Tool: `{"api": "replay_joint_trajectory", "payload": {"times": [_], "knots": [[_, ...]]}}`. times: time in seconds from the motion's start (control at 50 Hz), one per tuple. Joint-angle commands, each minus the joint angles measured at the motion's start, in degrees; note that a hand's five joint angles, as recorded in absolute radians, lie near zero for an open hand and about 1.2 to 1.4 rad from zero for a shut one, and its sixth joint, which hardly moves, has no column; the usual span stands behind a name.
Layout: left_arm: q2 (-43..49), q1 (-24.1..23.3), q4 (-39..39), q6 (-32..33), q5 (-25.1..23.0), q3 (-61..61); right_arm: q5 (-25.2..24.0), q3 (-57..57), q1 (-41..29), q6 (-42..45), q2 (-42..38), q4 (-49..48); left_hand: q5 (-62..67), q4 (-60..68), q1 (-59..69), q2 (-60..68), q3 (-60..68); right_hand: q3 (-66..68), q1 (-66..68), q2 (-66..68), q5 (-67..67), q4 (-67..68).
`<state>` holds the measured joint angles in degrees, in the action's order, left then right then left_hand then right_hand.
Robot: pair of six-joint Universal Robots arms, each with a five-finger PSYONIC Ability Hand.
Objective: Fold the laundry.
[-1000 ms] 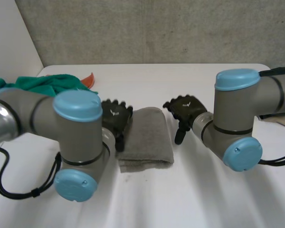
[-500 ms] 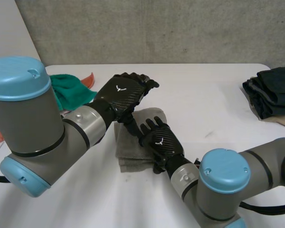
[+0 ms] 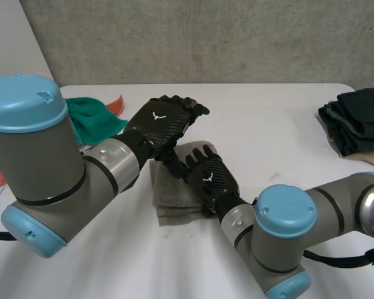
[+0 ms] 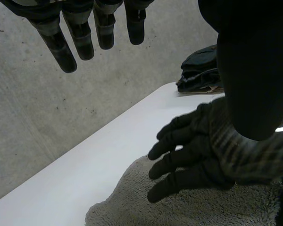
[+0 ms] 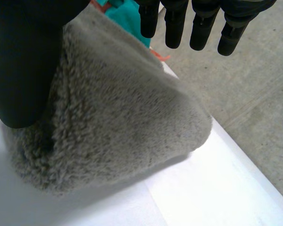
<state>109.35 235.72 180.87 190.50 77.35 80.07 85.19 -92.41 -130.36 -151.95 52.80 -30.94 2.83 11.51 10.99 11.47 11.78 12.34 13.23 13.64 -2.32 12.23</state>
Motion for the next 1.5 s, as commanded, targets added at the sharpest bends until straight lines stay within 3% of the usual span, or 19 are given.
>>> {"api": "replay_joint_trajectory", "payload": {"times": [0.02, 0.4, 0.54, 0.62, 0.7, 0.76, 0.84, 0.92, 1.1, 1.32, 1.4, 1.5], "knots": [[0.08, -0.08, 0.01, -0.04, -0.10, 0.00, -0.11, -2.51, 0.02, -1.24, 2.92, 0.00, 1.09, 2.41, 2.93, 2.44, 2.14, -2.34, -3.23, -3.64, 2.32, -2.23], [0.43, 0.18, -0.08, -0.13, -0.27, 0.18, -0.29, 5.40, 0.11, -0.80, -5.08, 2.20, 1.26, 2.58, 3.10, 2.61, 2.31, -2.34, -3.23, -3.64, 2.32, -2.23], [0.52, 0.18, 0.01, -0.13, -0.36, 0.09, -0.38, 8.47, 0.11, -0.89, -5.95, 2.38, 1.42, 2.74, 3.26, 2.78, 2.47, 7.48, 6.59, 6.19, -7.51, 7.59], [0.52, 0.18, 0.01, -0.13, -0.36, 0.18, -0.38, 10.40, 0.11, -0.80, -7.54, 2.46, 1.42, 2.74, 3.26, 2.78, 2.47, 15.88, 14.99, 14.58, -15.90, 15.99], [0.52, 0.18, 0.01, -0.13, -0.36, 0.18, -0.72, 11.46, 0.11, -0.98, -8.33, 2.38, 1.42, 2.74, 3.26, 2.78, 2.47, 41.25, 40.36, 39.95, -41.27, 41.36], [0.34, 0.18, 0.01, -0.13, -0.45, 0.18, -0.73, 12.34, 0.19, -1.33, -8.33, 2.20, 1.59, 2.91, 3.43, 2.95, 2.64, 67.58, 66.69, 66.29, -67.61, 67.69], [0.17, 0.27, 0.01, -0.04, -0.45, -0.44, -0.81, 13.83, 1.77, -2.30, -7.19, 2.29, 1.42, 2.74, 3.27, 2.78, 2.47, 67.66, 66.77, 66.36, -67.68, 67.77], [-0.19, 0.80, 0.10, -0.13, -0.45, -1.40, -1.87, 15.32, 5.37, -3.62, -4.21, 2.29, 1.59, 2.91, 3.43, 2.95, 2.64, 67.66, 66.77, 66.36, -67.68, 67.77], [-0.63, 0.18, 0.10, -1.62, -0.54, -6.58, -10.91, 25.59, 15.65, -4.41, -1.92, 2.73, 1.42, 2.74, 3.26, 2.78, 2.47, 67.66, 66.77, 66.36, -67.68, 67.77], [-0.63, -1.84, 0.10, -6.19, -1.94, -12.48, -12.85, 40.01, 31.64, -15.74, -2.00, 1.85, 1.42, 2.74, 3.26, 2.78, 2.47, 67.66, 66.77, 66.36, -67.68, 67.77], [-0.63, -2.72, 0.10, -6.19, -3.00, -12.74, -15.05, 44.50, 39.73, -20.40, -3.75, 0.27, 1.42, 2.74, 3.26, 2.78, 2.47, 67.66, 66.77, 66.36, -67.68, 67.77], [-0.36, -3.60, 0.10, -6.37, -3.79, -12.22, -20.92, 49.77, 48.16, -24.79, -11.64, -3.76, 1.42, 2.74, 3.26, 2.78, 2.47, 67.66, 66.77, 66.36, -67.68, 67.77]]}}
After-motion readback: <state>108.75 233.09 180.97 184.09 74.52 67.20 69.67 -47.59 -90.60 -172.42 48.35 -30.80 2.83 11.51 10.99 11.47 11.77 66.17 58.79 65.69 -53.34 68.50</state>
